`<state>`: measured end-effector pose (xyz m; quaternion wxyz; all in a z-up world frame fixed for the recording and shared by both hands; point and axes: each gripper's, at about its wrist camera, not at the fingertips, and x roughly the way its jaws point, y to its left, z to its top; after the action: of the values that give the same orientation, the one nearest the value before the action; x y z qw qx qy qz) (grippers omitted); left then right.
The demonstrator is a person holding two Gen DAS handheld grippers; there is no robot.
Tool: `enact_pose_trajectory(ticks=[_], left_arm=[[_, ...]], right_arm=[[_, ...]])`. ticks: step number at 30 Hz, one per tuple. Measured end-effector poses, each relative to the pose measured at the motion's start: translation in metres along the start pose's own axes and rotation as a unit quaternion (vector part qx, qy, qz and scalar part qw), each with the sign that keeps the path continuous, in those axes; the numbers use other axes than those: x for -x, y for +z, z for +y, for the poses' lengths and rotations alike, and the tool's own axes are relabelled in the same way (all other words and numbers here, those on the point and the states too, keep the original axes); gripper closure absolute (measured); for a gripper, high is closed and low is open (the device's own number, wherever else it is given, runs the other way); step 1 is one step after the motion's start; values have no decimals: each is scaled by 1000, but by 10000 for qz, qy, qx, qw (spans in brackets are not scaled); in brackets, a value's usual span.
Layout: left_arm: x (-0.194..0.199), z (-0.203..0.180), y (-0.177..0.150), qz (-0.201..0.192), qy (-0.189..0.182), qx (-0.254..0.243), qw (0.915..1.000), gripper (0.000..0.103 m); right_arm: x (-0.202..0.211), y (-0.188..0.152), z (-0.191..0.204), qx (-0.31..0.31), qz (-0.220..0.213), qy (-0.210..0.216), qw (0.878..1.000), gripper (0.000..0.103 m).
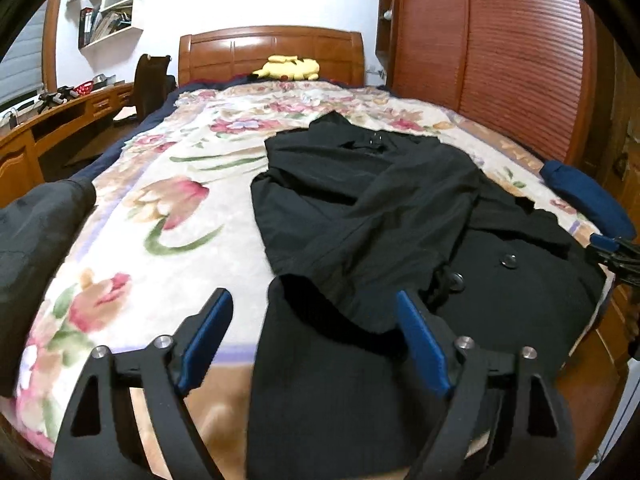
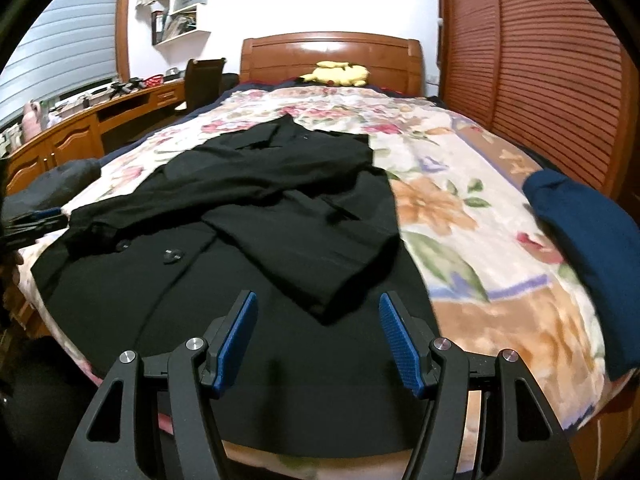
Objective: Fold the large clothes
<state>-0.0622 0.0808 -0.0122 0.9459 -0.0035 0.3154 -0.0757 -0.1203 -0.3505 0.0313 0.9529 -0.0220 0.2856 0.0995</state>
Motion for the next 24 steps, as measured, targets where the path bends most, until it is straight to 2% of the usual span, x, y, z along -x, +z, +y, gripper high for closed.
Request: enact_pose_trajectory(ticks=[11,16,18,20,24], left_arm=[[12,14,-37,101,345,-8,9994,19],[9,22,-47,184,344,109,9992,19],[6,23,-47,210,294,108,9993,25],[5,22,-48,240,258,102,9993,36],[0,19,-52,259,211,71,9994,42]], right_arm=[[12,-7,-24,-103,58,-184,9998,38],[15,-10,-32,-105,143,-196,9996,38],[16,-11,-33,-89,182,-196,9996,38],[15,-12,-35,-97,238,-191,9995,38],[6,-16,-37,-63,435,-166,9989,38]])
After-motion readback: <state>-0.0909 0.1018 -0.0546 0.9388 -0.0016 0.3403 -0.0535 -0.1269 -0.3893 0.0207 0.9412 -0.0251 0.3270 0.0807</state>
